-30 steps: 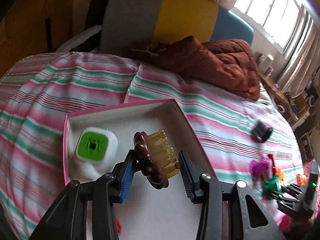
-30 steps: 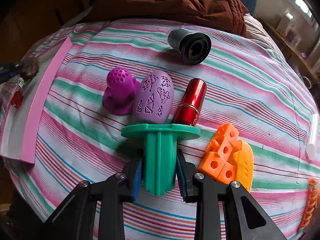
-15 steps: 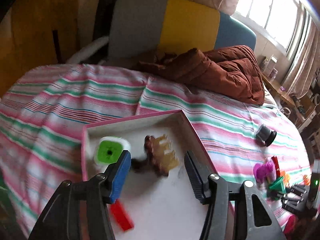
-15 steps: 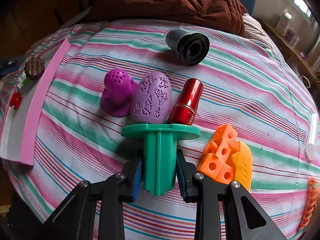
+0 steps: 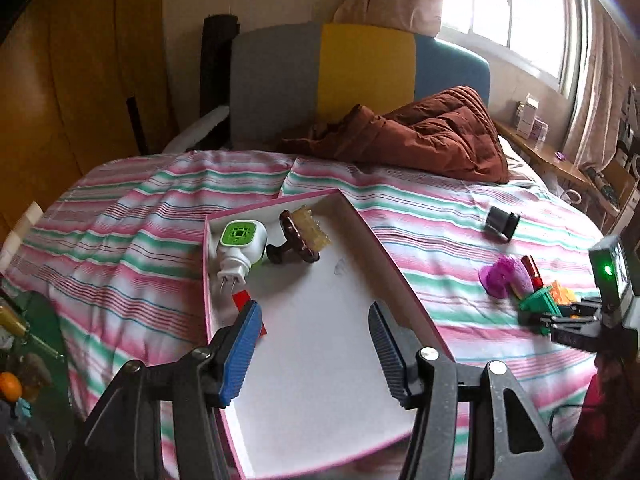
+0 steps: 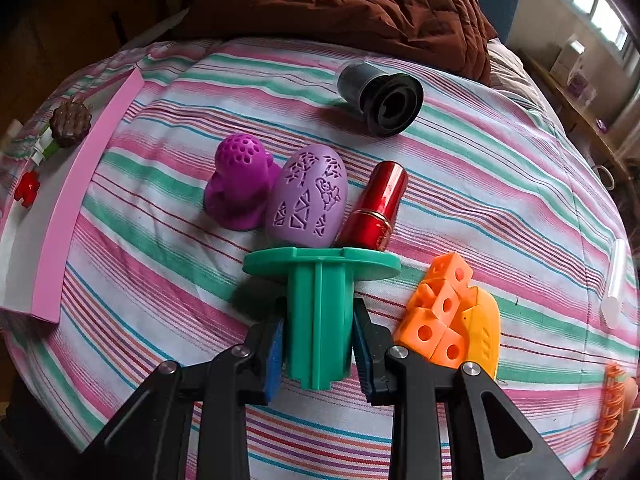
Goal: Organize rigid objects
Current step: 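Carry the brown hair clip into the tray and release it with the left gripper, then lift the green spool piece with the right gripper and carry it toward the tray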
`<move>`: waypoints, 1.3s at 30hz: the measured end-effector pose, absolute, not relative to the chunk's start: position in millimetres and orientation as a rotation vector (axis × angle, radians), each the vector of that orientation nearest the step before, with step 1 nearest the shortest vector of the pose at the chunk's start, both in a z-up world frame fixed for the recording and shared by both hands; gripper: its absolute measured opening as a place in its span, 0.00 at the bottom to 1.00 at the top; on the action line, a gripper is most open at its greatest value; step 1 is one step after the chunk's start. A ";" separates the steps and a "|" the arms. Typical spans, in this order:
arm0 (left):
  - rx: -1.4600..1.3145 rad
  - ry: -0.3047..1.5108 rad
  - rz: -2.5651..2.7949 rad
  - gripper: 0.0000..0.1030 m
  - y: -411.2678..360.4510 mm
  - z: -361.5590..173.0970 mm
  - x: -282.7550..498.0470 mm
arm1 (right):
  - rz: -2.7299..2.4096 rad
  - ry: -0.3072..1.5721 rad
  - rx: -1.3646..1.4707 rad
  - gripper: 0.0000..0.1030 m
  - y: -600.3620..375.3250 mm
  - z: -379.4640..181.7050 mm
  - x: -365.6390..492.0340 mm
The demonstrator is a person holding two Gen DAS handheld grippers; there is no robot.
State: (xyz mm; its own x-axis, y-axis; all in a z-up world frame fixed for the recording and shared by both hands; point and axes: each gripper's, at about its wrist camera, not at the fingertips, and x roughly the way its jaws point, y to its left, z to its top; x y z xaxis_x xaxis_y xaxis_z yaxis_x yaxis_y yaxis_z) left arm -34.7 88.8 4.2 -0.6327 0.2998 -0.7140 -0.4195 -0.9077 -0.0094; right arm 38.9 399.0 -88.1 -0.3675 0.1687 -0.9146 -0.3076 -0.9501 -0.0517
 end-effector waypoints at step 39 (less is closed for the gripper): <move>-1.149 0.180 2.528 0.55 44.9 -11.9 -21.0 | 2.513 0.095 -1.578 0.29 317.3 -60.6 27.5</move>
State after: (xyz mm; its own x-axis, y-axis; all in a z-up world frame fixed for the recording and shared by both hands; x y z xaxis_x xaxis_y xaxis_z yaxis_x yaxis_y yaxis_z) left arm -21.0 44.9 -11.9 -0.6061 0.2669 -0.7493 -0.3706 -0.9283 -0.0309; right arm 27.5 317.3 -60.6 -0.4240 0.1119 -0.8987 -0.1792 -0.9831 -0.0378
